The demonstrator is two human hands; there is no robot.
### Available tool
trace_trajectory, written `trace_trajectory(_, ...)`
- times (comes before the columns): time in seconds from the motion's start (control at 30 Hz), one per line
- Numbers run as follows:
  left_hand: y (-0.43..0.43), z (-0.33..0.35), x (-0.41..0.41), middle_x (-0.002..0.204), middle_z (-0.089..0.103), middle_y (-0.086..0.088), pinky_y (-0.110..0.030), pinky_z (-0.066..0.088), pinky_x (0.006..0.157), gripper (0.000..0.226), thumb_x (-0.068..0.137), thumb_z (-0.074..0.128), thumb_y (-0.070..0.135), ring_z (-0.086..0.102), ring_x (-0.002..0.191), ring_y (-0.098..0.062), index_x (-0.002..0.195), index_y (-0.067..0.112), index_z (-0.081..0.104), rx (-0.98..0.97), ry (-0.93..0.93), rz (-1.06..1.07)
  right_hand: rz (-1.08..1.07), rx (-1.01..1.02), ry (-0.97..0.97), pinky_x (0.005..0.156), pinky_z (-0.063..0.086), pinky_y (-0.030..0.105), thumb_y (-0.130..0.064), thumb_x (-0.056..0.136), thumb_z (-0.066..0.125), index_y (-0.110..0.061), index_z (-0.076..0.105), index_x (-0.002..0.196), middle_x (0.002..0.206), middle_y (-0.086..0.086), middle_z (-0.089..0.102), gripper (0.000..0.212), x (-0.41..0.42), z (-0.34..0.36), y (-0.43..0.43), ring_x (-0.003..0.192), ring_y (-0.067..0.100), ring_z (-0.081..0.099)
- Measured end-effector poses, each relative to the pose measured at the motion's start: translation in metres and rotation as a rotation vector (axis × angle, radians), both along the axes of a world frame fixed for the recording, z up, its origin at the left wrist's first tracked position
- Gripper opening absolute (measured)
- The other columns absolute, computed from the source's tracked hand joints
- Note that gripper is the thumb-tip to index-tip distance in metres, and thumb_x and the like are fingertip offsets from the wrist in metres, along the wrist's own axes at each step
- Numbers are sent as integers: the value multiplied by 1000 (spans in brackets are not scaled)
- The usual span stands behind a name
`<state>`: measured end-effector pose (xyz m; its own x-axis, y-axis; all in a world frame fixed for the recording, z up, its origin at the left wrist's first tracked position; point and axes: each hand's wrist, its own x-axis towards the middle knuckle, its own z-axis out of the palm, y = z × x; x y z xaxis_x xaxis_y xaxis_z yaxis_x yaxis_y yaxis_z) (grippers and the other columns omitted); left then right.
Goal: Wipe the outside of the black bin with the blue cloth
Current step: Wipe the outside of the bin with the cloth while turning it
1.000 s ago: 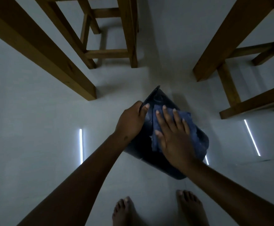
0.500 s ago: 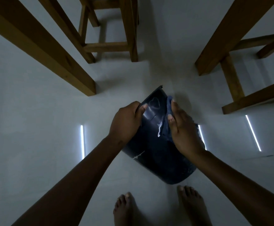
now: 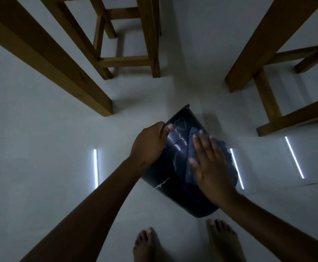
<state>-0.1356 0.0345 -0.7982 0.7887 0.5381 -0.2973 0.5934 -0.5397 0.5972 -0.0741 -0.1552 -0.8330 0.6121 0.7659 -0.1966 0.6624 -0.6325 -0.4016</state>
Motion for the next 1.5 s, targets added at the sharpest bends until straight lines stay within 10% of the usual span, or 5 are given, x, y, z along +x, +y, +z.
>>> trace_trajectory(0.57, -2, 3, 16, 75, 61, -1, -29, 41, 68, 40, 102, 31, 47, 59, 73, -20, 80, 19, 50, 8, 19, 4, 87, -65, -107, 114, 21, 54, -54, 95, 23, -21, 7, 153, 162, 6, 7, 69, -24, 6, 3, 147, 32, 9)
trace_trajectory(0.87, -1, 10, -14, 68, 58, 6, -22, 43, 59, 30, 101, 34, 45, 58, 66, -10, 77, 31, 45, -102, 17, 11, -122, 105, 240, 115, 5, 28, -60, 93, 12, -28, 8, 153, 161, -5, 10, 68, 56, 5, 16, 147, 14, 10)
trace_trajectory(1.1, -4, 7, 11, 66, 58, 4, -28, 42, 61, 36, 102, 34, 43, 61, 65, -17, 84, 17, 53, 10, -65, -9, 137, 33, -109, 117, 5, 47, -42, 99, 15, -28, -2, 152, 161, -2, -2, 58, -1, 5, 8, 149, 26, -2)
trace_trajectory(1.27, -7, 5, 10, 59, 54, 6, -22, 38, 55, 35, 102, 33, 43, 56, 59, -8, 81, 20, 50, 27, -50, 6, -176, 159, 250, 112, 26, 36, -44, 101, 21, -21, 10, 152, 156, 8, 29, 58, 66, 1, 30, 141, 23, 31)
trace_trajectory(1.5, -7, 3, 8, 59, 53, 6, -28, 39, 57, 37, 102, 32, 45, 57, 60, -14, 80, 19, 49, 43, -46, 24, 121, -43, -148, 115, 15, 50, -44, 96, 26, -22, 5, 153, 161, 6, 9, 65, -8, 3, -12, 147, 32, 9)
